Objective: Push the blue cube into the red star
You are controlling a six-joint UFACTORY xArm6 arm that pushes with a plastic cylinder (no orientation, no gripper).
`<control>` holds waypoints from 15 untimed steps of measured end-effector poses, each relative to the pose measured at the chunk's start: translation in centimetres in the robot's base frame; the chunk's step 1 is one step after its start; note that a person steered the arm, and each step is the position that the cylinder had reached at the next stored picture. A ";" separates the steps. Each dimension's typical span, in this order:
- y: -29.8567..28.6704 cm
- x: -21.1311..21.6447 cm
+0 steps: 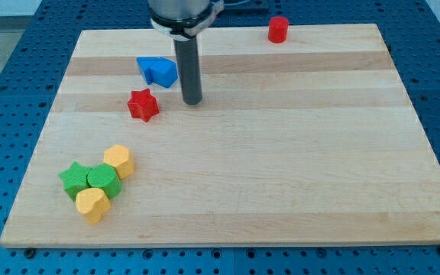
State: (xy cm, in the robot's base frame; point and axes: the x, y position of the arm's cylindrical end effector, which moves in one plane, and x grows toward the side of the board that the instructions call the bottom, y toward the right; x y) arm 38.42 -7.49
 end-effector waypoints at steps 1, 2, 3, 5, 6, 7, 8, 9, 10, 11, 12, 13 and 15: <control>-3.0 3.1; -4.0 5.2; -4.5 7.2; -3.1 8.8; 0.4 2.6; 3.3 -6.2; 5.6 -14.0; 3.3 -16.5; -2.9 -15.2; -3.8 -12.8; -3.8 -10.2; -3.8 -6.3; -3.8 1.3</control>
State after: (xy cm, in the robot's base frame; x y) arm 39.69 -11.31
